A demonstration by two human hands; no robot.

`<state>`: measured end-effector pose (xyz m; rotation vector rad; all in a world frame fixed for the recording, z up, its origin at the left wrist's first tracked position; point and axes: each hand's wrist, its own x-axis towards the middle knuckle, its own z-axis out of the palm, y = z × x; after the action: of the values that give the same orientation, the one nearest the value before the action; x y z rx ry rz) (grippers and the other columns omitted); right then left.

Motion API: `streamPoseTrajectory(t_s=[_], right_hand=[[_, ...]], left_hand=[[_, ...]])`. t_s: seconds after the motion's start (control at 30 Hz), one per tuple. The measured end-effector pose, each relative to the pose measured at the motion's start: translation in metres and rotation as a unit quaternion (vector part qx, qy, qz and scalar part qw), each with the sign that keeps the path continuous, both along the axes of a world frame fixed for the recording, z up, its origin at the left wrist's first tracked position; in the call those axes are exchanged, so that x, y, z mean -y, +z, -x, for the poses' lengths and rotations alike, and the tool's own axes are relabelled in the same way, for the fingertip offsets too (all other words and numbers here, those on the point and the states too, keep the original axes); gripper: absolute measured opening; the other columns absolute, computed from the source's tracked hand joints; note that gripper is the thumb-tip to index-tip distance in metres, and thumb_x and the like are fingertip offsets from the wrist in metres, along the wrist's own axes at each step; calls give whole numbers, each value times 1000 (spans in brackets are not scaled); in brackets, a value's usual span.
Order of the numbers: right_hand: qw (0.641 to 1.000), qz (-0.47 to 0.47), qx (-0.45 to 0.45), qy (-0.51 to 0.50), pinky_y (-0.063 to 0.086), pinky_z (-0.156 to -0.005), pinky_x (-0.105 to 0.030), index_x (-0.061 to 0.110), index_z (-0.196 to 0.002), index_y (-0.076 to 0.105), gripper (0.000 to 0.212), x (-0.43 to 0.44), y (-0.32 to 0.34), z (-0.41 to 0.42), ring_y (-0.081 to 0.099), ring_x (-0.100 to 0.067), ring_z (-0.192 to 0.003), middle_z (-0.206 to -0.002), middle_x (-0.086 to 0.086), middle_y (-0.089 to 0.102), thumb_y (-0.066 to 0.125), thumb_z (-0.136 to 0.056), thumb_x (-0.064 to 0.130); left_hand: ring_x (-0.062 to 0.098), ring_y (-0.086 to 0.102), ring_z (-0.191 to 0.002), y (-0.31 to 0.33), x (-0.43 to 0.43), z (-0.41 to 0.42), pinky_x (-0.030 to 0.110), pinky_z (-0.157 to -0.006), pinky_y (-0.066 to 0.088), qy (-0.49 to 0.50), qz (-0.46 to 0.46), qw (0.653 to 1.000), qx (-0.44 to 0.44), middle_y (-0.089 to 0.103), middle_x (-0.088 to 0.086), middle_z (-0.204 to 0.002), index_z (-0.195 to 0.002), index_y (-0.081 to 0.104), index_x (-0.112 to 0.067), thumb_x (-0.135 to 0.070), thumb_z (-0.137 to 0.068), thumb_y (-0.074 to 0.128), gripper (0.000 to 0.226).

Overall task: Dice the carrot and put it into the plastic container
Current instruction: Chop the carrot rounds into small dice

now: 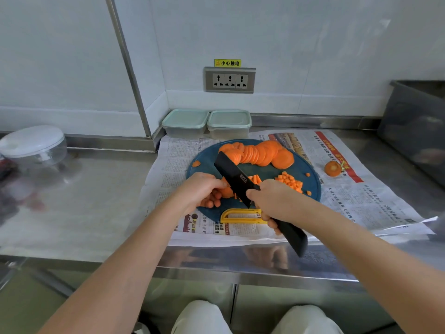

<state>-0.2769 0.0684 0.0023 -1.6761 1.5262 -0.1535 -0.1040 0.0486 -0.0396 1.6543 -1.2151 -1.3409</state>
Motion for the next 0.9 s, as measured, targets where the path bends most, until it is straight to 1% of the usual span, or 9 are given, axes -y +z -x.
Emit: streamPoseTrajectory(t_s=[0.07,0.2,0.33,0.47,0.53,0.6,0.63,0.73,0.9], right_hand=[[1000,8,2,3,43,-39,-23,3,-81,46,28,0,6,1,45,-23,-39,-52,-11,48,38,-99,23],[1000,16,10,10,44,-39,-24,5,-78,46,29,0,14,-1,44,-22,-38,-49,-9,47,40,-98,24],[1000,20,2,23,44,-40,-25,5,-80,46,27,-4,16,-2,44,-21,-38,-49,-9,47,39,-99,24],[999,19,-1,26,43,-35,-22,2,-83,46,27,-8,15,-1,43,-19,-33,-51,-10,47,39,-99,22],[999,24,-5,32,48,-38,-28,3,-81,46,26,-11,14,-3,45,-21,-36,-54,-11,46,38,-99,19],[999,31,-17,39,56,-49,-42,6,-78,43,25,-13,15,-6,49,-26,-45,-61,-12,46,34,-100,14],[999,28,-19,37,56,-50,-43,6,-78,43,25,-14,15,-7,49,-27,-45,-62,-13,46,34,-100,12],[1000,2,-12,20,44,-37,-26,1,-85,46,21,-12,13,-5,43,-19,-32,-53,-10,44,36,-99,15],[1000,-4,5,23,43,-39,-23,2,-84,46,24,-8,15,-2,42,-21,-37,-51,-9,47,38,-99,19]], left_hand=[[11,53,-44,0,0,0,18,-39,37,0,-2,1000,-5,64,6,-67,-83,68,-3,-12,-89,60,14],[12,53,-45,2,0,1,18,-40,36,0,-1,1000,7,60,3,-58,-83,69,-1,-9,-89,58,15],[13,52,-45,2,0,1,19,-42,36,0,-8,1000,10,57,7,-61,-91,68,6,-9,-88,59,18],[11,52,-44,3,-1,1,18,-41,36,-10,-6,1000,-3,59,0,-52,-82,69,0,-10,-87,59,15],[11,52,-43,4,-1,1,18,-41,36,-8,-7,1000,-1,59,0,-52,-82,69,0,-9,-87,59,15],[12,52,-45,4,1,1,19,-42,37,-8,-11,1000,14,59,3,-57,-88,69,3,-10,-87,60,16],[12,52,-45,4,2,1,19,-42,37,-10,-14,1000,22,58,5,-59,-90,69,4,-10,-87,60,17],[12,50,-47,6,4,0,19,-42,37,-26,-17,999,34,57,5,-60,-84,70,0,-10,-86,61,14],[11,47,-48,7,7,-1,17,-40,33,-37,-28,998,35,60,8,-65,-85,71,-1,-9,-87,59,14]])
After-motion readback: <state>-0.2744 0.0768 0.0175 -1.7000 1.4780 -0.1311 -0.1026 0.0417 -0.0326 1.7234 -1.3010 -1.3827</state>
